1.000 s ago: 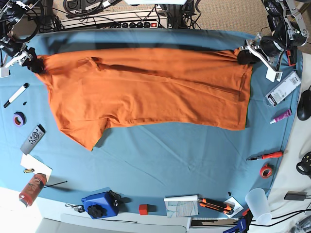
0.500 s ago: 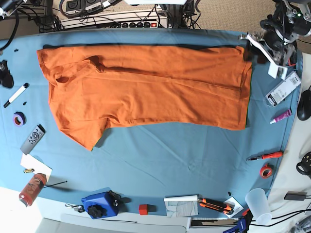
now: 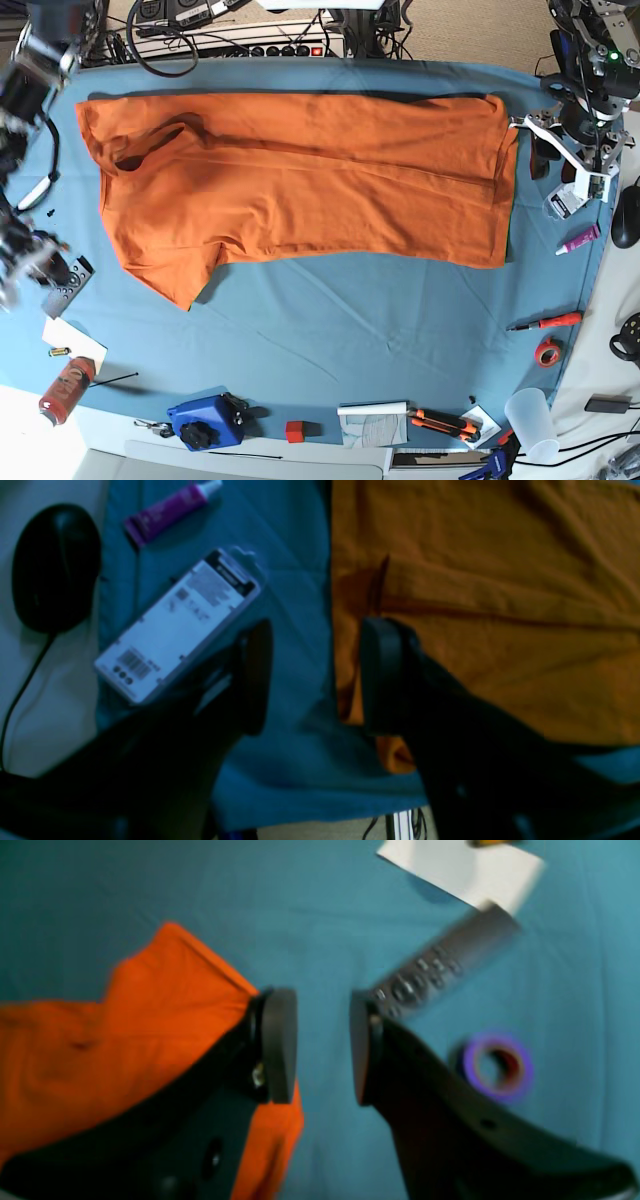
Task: Layout the t-shirt on the table in an organized manner, then fold the t-shirt properly
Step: 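Grasp the shirt hem corner with the right gripper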
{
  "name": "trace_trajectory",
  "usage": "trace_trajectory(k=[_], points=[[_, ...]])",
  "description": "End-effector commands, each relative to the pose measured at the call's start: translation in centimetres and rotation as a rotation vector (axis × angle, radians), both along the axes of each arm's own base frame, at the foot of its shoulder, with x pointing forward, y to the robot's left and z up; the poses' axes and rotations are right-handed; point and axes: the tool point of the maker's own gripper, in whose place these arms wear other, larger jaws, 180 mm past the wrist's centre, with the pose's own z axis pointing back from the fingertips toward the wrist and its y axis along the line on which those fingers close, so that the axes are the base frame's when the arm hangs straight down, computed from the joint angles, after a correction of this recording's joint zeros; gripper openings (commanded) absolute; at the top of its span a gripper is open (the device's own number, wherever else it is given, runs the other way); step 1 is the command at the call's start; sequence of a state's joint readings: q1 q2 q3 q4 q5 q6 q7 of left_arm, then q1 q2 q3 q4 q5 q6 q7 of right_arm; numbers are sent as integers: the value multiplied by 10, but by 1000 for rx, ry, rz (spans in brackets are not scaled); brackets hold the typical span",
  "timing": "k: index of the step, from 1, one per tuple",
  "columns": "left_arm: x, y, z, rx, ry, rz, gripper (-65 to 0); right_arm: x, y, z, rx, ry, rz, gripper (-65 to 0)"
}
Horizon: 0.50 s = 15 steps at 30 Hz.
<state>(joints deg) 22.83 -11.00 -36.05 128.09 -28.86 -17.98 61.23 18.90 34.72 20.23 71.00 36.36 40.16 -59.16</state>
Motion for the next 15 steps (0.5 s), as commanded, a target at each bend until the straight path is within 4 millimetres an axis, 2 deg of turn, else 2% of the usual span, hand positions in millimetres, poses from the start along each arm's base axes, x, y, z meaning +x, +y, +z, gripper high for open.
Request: trace_trajectory(k=[1,4,7,11,15], points=[[4,1,9,9,-39,-4,-360,17,-4,17,-27,-38,5,-465],[4,1,9,9,-39,-4,-360,42,15,-7,-3,45,43,-465],[4,1,9,9,-40,-3,-360,58,38,-24,24,94,79,-465],[5,1,10,9,-41,-4,-360,65,63,-47,-45,163,140,-465],[5,1,9,8,-40,-4,-360,62,83,-70,-121,210,206,-465]])
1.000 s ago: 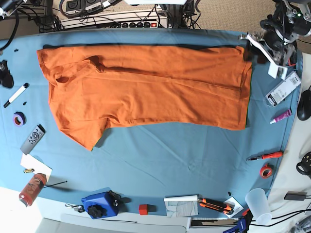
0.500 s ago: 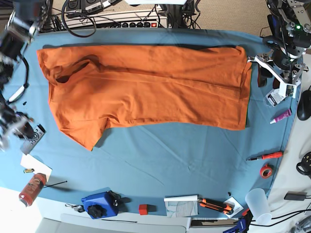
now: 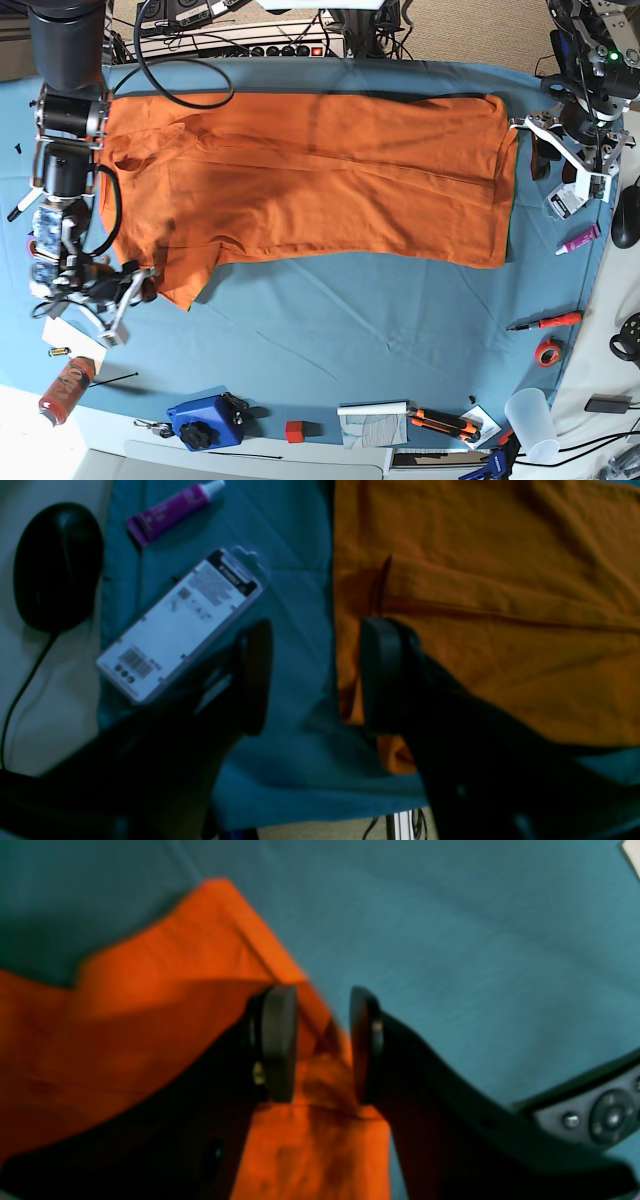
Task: Layout the t-shirt on the table in an organized manner, then fold the t-shirt properly
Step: 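Grasp the shirt hem corner with the right gripper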
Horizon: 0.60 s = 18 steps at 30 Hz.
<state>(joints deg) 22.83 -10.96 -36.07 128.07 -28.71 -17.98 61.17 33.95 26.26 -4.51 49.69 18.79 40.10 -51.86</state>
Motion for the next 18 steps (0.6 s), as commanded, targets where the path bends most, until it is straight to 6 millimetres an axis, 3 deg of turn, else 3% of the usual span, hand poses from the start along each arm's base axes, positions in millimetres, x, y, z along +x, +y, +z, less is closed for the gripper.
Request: trace_trajectory(k=[1,6,10,11,14,18], points=[[5,0,10,6,-41,-5,-360,14,-2,18,-16,-58,10,-465],[5,-3,11,-13,-48,-12,-360,8,5,-5,-124,-24,58,-477],[6,-6,12,-28,-53,-18,-360,0,4,-17,-188,34,58,-641],[6,-6,12,-30,-53,-19,-360,-3,-1,-19,-205,55,32,-650],[6,-6,12,-32,-55,-20,-360,-5,-14,-18,-250,79,-35,-650],[6,-6,12,-32,-55,-20,-360,2,-9,3,-266,18,-24,-650]])
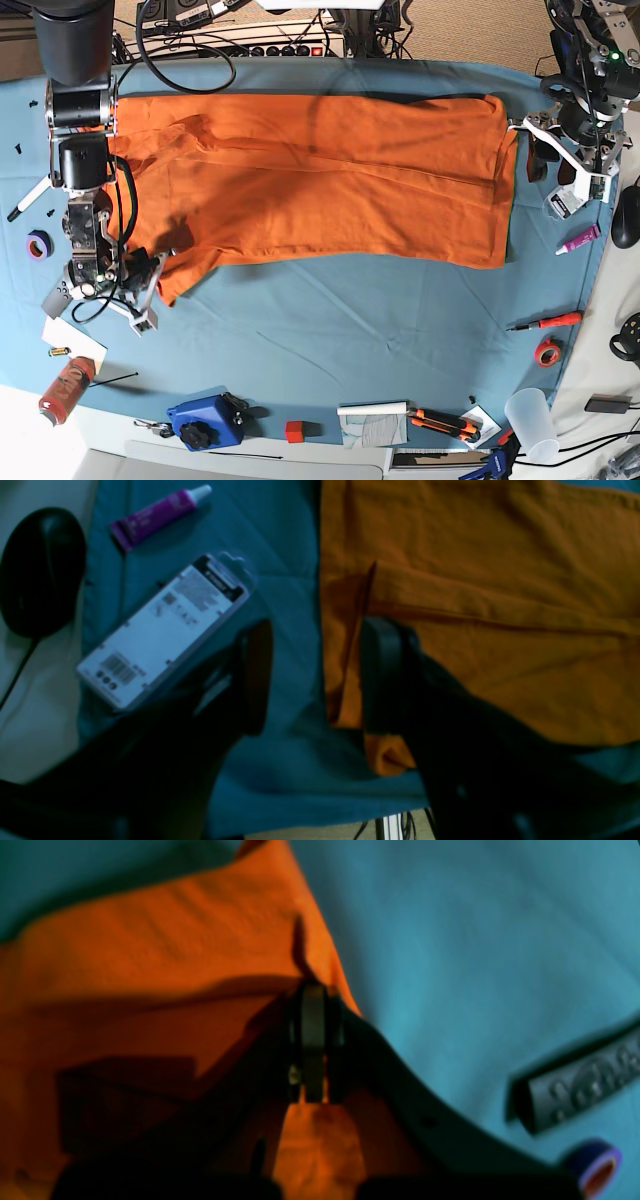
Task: Layout the t-shirt on the table in an organized manner, then fold the t-shirt properly
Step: 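Grasp the shirt hem corner with the right gripper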
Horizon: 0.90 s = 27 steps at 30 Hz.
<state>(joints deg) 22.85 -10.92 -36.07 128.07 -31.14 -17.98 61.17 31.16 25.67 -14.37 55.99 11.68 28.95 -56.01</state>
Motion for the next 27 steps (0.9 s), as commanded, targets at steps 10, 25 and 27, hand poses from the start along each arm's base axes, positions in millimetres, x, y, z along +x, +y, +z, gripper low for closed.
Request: trace_trajectory(k=[10,25,27], points=[[5,0,10,5,-41,-5,-360,-8,3,82,13,-208,-12,-650],[5,0,11,5,-49,-5,-360,-85,15,44,-4,-152,33,-650],[6,0,11,5,-49,-5,-360,-87,14,43,-12,-134,35,-604]])
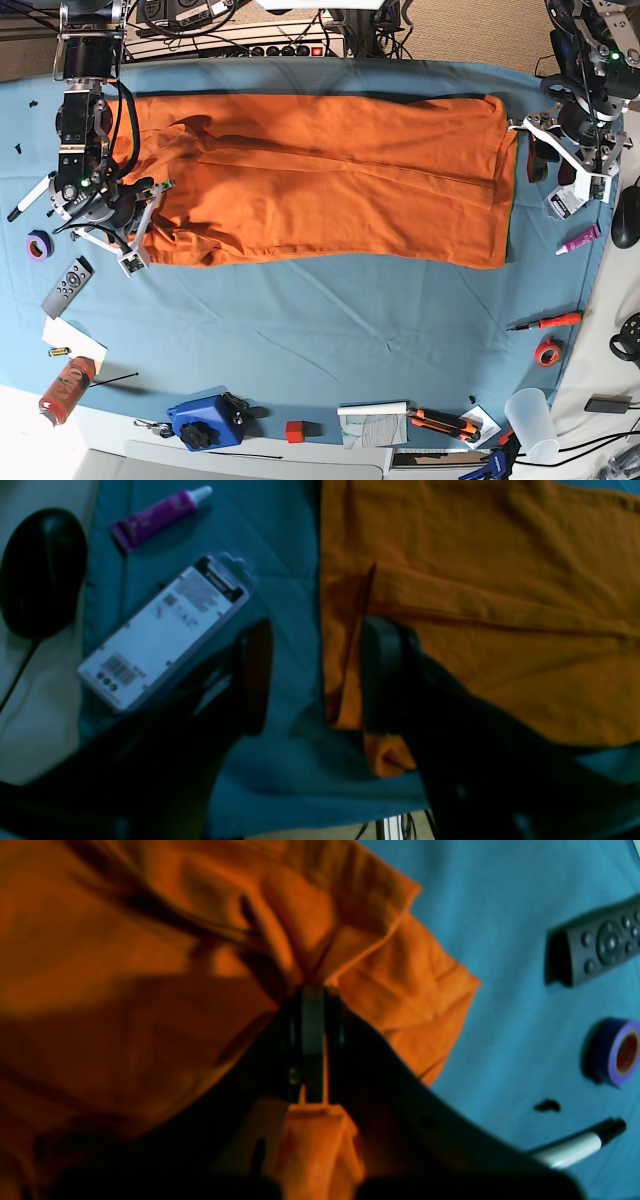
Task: Layout the t-shirt on the table in an organized manner, then fold the t-shirt properly
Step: 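Grasp the shirt hem corner with the right gripper, then grasp the opposite hem corner with the left gripper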
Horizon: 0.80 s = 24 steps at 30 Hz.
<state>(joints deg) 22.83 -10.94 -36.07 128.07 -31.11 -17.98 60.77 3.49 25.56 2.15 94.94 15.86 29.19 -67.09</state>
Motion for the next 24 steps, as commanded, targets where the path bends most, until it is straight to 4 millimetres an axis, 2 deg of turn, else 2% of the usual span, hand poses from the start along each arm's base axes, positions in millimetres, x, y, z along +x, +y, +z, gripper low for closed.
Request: trace_trajectory(k=[1,3,4,7,10,13,15,17,20,24], points=[[5,0,10,4,-42,-5,-360,9,-4,15,-17,-38,18,-557],[5,0,10,5,-42,-5,-360,5,-3,12,-9,-13,21,-466],[4,0,10,5,-41,-5,-360,2,-1,11,5,4,19,-441],[5,0,10,5,-42,-5,-360,-6,9,11,56,61,22,-437],[4,0,10,5,-41,-5,-360,-1,35,32,142,-4,86,-437],[4,0,10,4,-40,-5,-360,15,49,68,169,-170,134,-437],[4,0,9,4,-39,-5,-360,27,46,86,161,-271,126,-437],[4,0,9,4,-40,-5,-360,36,33,92,122,-305,82,-438],[4,0,9,4,-40,-5,-360,50,14,89,113,-314,7,-438],[5,-1,10,3,-47,-6,-360,64,-7,67,150,-253,-72,-438]])
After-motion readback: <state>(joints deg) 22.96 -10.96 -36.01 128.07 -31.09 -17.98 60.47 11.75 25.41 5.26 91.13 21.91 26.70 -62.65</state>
